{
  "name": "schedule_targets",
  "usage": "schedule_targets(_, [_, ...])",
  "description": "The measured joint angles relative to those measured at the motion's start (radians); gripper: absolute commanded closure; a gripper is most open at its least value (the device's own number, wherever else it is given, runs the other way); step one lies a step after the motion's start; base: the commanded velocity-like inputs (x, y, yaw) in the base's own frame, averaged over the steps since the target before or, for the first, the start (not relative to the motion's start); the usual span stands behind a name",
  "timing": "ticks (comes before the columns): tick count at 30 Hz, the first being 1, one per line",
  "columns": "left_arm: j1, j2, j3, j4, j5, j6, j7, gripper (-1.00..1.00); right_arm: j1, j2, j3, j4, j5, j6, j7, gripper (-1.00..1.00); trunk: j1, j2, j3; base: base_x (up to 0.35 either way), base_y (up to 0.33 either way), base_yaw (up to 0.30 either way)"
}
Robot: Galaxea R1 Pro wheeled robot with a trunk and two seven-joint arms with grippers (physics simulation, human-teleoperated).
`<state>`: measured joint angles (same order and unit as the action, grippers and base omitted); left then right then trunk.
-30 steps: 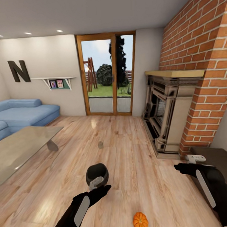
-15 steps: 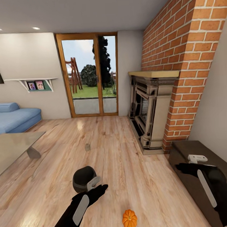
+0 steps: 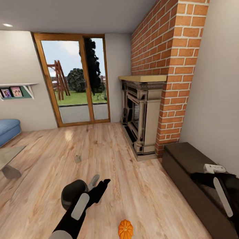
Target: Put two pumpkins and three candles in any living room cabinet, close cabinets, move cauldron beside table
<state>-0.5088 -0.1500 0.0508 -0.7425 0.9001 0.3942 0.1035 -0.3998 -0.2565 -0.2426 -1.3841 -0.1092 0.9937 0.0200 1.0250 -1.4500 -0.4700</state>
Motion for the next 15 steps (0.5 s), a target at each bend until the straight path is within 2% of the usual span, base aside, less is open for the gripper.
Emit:
schedule_targets(2, [-0.001,0.003,0.004,-0.029,0.018,0.010,0.001,-1.00,0.001,0.000,-0.028,-0.033,0.000,0.005,0.001,-1.00,0.000,0.000,0.000,0.000,0.000,-0.299])
schedule_targets(3, [0.016,0.008,0.007,-0.065,0.027,0.035,0.000,-1.00,0.002,0.000,-0.038,-0.046,0.000,0.006,0.001,-1.00,0.000,0.000,0.000,0.000,0.000,-0.299])
schedule_targets(6, [0.060,0.022,0.009,-0.127,0.062,0.070,-0.002,-1.00,0.002,0.000,-0.044,-0.055,-0.001,0.007,0.001,-1.00,0.000,0.000,0.000,0.000,0.000,-0.299])
schedule_targets(8, [0.092,0.050,0.010,-0.162,0.119,0.085,-0.003,-1.00,0.002,-0.001,-0.047,-0.060,0.000,0.008,0.001,-1.00,0.000,0.000,0.000,0.000,0.000,-0.299])
schedule_targets(9, [0.110,0.077,0.009,-0.167,0.157,0.082,-0.002,-1.00,0.003,-0.001,-0.048,-0.062,-0.001,0.008,0.001,-1.00,0.000,0.000,0.000,0.000,0.000,-0.299])
schedule_targets(15, [0.114,0.084,-0.002,-0.127,0.164,0.040,-0.002,-1.00,0.003,0.000,-0.049,-0.062,-0.002,0.008,0.001,-1.00,0.000,0.000,0.000,0.000,0.000,-0.299])
